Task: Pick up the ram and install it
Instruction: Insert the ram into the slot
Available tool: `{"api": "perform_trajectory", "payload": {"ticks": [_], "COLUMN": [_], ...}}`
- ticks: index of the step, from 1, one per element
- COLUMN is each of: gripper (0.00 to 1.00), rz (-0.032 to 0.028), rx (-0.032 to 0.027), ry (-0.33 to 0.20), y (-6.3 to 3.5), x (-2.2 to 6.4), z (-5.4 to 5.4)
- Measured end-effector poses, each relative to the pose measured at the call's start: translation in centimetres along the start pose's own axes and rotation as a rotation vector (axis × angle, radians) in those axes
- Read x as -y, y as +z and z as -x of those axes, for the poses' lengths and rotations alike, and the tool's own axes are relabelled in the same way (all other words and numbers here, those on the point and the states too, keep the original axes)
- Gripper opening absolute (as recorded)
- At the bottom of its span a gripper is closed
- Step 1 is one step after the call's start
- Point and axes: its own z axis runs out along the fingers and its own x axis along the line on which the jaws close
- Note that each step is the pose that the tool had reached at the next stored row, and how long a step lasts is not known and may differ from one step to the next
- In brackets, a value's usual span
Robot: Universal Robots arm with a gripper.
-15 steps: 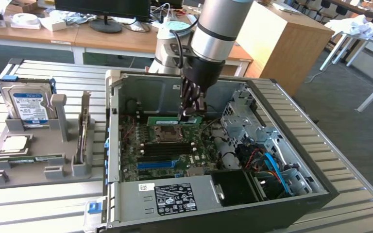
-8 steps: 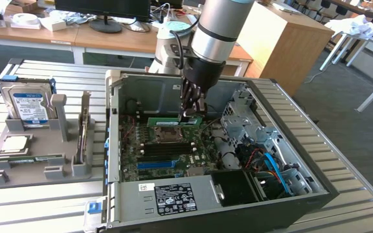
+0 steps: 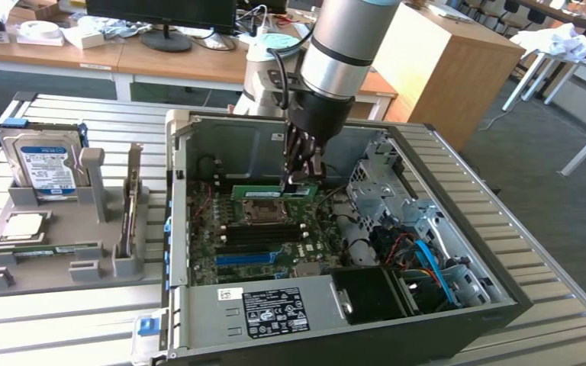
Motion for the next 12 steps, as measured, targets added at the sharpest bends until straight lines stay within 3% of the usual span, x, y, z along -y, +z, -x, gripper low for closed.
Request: {"api": "perform_trajectory", "payload": {"ticks": [12], "gripper": [0.12], "rz": [-0.0001], "rx": [0.0002], "ry": [0.0], "y": [1.52], "x": [0.1], "z": [0.0]}}
